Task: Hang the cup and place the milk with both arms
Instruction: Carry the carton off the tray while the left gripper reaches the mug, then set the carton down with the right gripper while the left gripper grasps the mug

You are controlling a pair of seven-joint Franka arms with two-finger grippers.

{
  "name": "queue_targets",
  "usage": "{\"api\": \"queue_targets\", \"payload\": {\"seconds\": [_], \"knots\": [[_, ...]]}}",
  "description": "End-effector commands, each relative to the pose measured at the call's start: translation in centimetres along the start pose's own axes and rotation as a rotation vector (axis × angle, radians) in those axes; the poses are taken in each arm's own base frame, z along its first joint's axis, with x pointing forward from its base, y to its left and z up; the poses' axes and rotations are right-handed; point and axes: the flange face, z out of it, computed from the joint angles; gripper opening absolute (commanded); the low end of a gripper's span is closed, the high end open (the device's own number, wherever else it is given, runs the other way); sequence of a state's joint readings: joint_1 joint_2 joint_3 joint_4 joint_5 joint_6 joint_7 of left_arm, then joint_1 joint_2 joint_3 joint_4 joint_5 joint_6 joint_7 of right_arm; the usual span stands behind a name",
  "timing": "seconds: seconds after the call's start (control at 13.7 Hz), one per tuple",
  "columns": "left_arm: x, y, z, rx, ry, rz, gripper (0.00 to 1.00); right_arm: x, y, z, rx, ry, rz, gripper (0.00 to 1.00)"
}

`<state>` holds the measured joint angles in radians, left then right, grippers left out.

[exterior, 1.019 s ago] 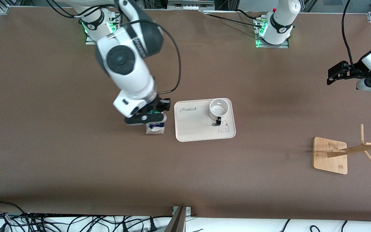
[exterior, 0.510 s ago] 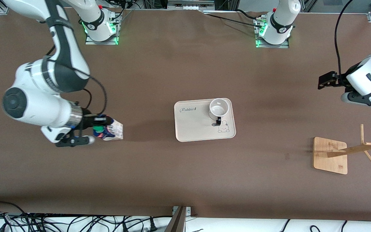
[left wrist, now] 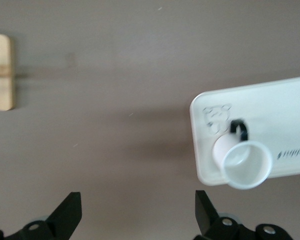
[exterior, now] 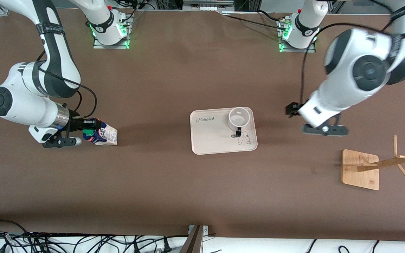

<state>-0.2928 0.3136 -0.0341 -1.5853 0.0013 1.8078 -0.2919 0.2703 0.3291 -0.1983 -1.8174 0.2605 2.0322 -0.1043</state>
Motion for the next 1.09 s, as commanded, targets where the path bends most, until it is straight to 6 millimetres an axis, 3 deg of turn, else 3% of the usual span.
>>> {"api": "queue_targets", "payload": {"seconds": [0.0,0.15,0.22,0.29,0.44,0.51,0.66,0.95,1.02], "knots": [[0.7,5.5,3.0,0.007,0.029,-0.06,1.0,-1.4,0.1,0.7,0.019,0.012,-0.005,0.34],[-0.5,10.8,7.1,0.034,0.003,-0.096,1.0,-1.7,0.5,1.9,0.013,0.008,0.001,0.37],[-0.8,12.7,9.1,0.043,0.008,-0.093,1.0,-1.8,0.7,2.3,0.011,0.012,0.003,0.4],[-0.7,13.4,10.3,0.059,0.023,-0.084,1.0,-1.8,0.7,2.4,0.011,0.011,0.004,0.45],[-1.0,15.1,12.7,0.071,0.018,-0.074,1.0,-1.8,0.8,2.4,0.011,0.011,0.005,0.74],[-1.5,16.1,14.0,0.079,0.009,-0.092,1.0,-1.8,0.9,2.2,0.011,0.012,0.007,1.0],[-2.2,18.1,15.8,0.078,0.015,-0.134,1.0,-1.7,1.0,1.7,0.01,0.017,0.006,1.0],[-2.9,21.1,20.5,0.066,0.036,-0.187,0.98,-0.7,0.3,-1.1,0.006,0.048,-0.013,1.0],[-3.4,21.9,21.2,0.069,0.037,-0.197,0.92,-0.3,0.2,-2.3,0.004,0.051,-0.022,1.0]]}}
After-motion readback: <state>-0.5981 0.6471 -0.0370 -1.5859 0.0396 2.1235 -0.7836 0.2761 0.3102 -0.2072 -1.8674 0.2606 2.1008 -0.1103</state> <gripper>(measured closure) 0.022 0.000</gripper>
